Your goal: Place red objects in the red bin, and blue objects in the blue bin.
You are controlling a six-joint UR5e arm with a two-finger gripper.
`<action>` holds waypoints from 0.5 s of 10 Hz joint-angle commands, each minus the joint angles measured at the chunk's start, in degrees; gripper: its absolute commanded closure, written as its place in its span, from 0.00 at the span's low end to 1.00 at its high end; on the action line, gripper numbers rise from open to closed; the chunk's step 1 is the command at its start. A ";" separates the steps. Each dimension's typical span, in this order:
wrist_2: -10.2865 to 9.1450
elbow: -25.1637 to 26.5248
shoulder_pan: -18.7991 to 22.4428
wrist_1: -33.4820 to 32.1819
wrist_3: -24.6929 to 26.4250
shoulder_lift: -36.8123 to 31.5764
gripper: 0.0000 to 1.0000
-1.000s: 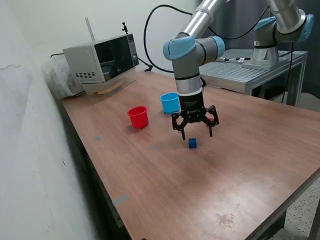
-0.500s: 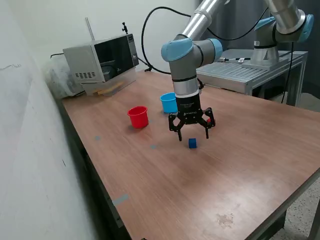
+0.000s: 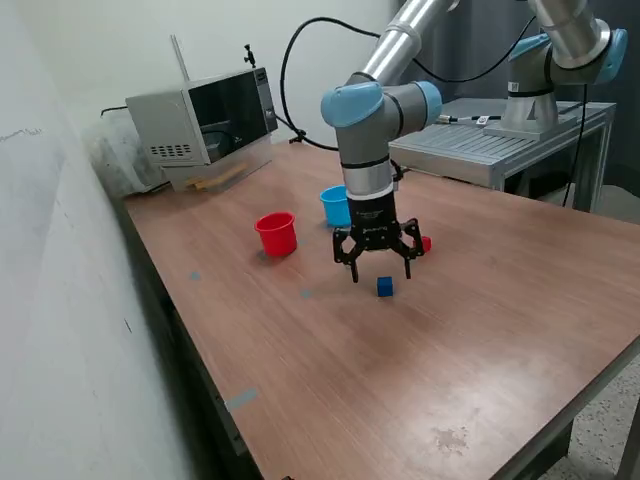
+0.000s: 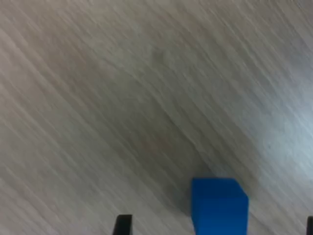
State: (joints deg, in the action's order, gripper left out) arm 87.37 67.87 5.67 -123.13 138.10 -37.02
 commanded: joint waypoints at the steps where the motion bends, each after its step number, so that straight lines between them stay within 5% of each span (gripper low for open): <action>1: 1.40 0.42 -0.13 0.43 0.07 0.10 0.00; 5: 0.87 1.04 0.31 0.61 0.15 0.01 0.00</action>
State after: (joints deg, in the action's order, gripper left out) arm 88.42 68.49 5.64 -122.65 138.16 -36.96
